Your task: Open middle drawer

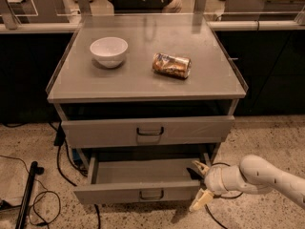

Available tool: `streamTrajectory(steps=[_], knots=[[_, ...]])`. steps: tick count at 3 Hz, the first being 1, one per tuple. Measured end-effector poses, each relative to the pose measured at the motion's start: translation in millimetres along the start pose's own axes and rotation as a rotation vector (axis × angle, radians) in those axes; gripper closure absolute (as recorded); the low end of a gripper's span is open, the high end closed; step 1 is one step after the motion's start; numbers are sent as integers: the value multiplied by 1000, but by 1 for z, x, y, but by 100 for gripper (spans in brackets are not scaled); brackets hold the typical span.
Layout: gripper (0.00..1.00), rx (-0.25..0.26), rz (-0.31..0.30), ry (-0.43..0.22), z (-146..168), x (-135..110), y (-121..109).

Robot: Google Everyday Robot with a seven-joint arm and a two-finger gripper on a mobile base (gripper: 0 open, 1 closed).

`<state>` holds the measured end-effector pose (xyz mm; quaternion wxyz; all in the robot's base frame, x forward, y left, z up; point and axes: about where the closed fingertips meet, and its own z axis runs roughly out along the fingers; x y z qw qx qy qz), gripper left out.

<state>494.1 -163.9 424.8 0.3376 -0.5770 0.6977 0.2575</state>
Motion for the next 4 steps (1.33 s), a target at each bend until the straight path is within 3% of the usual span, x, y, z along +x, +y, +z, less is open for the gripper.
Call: streamTrajectory(steps=[1,2,3,4], knots=[[0,-40,9,12,-2,16,43],[0,-51,18,21,-7,20,61],[18,-51,18,21,-10,17,62],[42,-51,18,21,-10,17,62]])
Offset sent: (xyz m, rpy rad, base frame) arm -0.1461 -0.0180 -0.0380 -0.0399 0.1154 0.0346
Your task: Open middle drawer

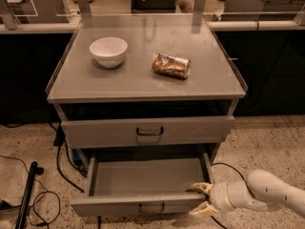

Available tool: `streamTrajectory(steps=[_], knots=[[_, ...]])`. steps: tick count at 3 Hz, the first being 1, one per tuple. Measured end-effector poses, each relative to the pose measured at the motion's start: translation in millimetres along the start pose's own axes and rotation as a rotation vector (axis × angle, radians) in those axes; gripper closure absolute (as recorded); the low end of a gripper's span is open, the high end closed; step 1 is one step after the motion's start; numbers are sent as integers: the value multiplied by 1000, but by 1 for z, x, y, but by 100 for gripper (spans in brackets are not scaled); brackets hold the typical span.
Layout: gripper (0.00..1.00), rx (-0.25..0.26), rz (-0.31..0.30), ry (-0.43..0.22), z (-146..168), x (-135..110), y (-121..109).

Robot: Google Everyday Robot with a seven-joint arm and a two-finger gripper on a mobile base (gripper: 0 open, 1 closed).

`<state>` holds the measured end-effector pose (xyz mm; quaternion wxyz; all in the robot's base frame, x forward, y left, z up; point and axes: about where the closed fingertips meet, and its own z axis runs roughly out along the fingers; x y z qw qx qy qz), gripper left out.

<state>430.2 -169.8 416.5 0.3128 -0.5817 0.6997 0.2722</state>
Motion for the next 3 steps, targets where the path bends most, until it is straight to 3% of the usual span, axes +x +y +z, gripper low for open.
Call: streamTrajectory(steps=[1,2,3], knots=[[65,0,0,0,-2,-2,0],[96,14,32,-5,-11,11,13],[100,14,32,-5,-12,10,13]])
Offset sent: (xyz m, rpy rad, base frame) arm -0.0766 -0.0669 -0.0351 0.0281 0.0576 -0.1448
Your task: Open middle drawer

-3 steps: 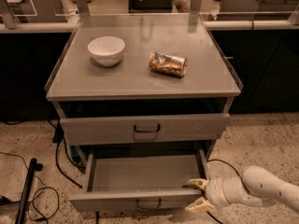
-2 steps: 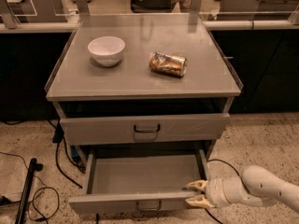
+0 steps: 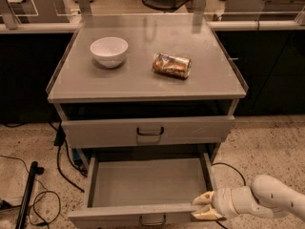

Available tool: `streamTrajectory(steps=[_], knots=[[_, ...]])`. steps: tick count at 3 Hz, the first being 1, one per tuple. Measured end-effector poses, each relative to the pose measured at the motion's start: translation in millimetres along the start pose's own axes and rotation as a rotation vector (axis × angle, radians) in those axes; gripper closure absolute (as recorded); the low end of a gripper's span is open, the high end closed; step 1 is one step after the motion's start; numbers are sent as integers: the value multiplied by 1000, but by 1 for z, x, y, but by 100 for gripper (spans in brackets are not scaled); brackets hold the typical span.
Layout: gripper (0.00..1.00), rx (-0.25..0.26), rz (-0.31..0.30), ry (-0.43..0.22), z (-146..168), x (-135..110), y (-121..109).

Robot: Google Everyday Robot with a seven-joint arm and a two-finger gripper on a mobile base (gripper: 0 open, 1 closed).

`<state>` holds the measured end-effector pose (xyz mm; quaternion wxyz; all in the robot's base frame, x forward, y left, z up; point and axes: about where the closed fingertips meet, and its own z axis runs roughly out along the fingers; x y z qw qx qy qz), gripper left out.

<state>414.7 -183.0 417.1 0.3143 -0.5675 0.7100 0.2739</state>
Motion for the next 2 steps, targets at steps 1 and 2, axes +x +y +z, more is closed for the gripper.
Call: streamTrajectory(steps=[1,2], knots=[[82,0,0,0,0,0,0],[59,0,0,0,0,0,0]])
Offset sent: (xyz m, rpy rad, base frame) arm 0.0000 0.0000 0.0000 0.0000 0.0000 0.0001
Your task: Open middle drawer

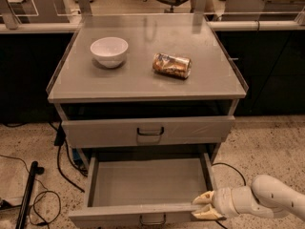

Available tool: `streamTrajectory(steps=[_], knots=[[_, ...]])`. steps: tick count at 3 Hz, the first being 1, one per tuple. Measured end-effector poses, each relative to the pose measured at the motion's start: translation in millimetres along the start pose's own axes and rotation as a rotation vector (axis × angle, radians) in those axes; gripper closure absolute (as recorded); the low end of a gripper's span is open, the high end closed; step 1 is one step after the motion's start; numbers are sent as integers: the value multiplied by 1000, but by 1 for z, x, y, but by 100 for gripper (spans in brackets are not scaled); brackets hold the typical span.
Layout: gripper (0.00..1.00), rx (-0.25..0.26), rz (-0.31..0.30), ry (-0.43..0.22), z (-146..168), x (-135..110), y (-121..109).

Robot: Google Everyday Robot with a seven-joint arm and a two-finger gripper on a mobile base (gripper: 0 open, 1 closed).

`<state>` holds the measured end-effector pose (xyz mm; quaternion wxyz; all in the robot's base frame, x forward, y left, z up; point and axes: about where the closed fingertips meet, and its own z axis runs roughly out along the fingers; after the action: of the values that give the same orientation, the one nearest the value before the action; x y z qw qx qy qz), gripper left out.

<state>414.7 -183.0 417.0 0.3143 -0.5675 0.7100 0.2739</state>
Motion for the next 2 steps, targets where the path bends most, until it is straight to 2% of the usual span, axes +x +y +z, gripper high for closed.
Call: streamTrajectory(steps=[2], knots=[[12,0,0,0,0,0,0]])
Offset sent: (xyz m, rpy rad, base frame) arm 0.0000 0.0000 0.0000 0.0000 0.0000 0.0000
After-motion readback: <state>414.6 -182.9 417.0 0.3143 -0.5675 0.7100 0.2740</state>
